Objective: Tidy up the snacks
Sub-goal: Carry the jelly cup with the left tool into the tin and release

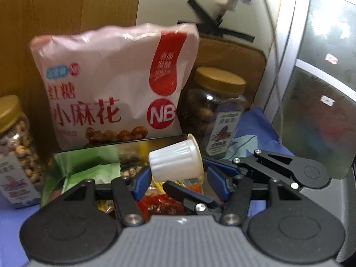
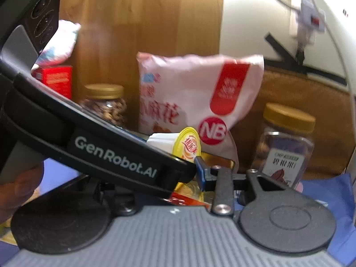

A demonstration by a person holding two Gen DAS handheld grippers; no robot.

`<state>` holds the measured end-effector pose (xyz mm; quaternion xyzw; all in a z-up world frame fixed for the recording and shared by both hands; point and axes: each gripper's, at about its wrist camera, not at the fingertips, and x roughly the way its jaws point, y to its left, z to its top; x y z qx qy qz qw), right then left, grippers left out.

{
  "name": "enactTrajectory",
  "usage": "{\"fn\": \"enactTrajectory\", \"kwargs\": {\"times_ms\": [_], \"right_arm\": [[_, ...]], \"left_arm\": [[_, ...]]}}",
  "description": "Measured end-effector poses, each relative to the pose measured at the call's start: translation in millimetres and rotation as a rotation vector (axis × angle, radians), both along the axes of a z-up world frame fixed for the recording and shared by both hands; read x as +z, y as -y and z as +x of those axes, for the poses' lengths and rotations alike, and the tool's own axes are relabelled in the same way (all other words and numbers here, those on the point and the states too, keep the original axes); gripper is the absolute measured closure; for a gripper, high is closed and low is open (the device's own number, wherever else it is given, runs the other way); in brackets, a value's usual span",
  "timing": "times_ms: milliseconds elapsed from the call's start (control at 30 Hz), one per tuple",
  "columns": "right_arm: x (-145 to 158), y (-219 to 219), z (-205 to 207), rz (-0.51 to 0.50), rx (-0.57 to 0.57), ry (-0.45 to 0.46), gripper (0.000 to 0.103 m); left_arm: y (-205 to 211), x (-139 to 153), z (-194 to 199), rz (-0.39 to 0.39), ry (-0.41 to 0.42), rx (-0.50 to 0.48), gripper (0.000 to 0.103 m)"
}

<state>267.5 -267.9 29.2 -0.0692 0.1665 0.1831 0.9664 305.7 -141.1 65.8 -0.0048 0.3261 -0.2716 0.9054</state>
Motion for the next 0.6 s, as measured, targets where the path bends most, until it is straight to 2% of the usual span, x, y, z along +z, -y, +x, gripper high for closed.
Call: {"fn": "enactTrajectory", "kwargs": {"times_ms": [133,233,267,300,367,600], "right_arm": [[-9,0,15,-0.019,-0.008,-0.03,0.061],[-11,-2,17,-0.025,-0.01,-0.012,0.059],[-11,-4,15,-0.033,-0.01,0.001,0.054],[-11,-6,12,-0.044,-0.01,0.02,0.044],[-12,-10,6,-0.062,-0.02,0.06,0.038],[-20,-10,-1,-0.029,-0.013,0.079,0.038]], "left_arm": [[2,-9,17,0.004,-0.036,-0.004,0.047],[6,-14,24,0.028,-0.049,-0.019,0.045],[7,-16,25,0.034,-0.051,-0.022,0.045],[7,-17,26,0.04,-0.053,-0.022,0.044],[8,-19,27,0.045,-0.057,-0.023,0.042],[5,-18,20,0.06,-0.038,-0.011,0.041]]}}
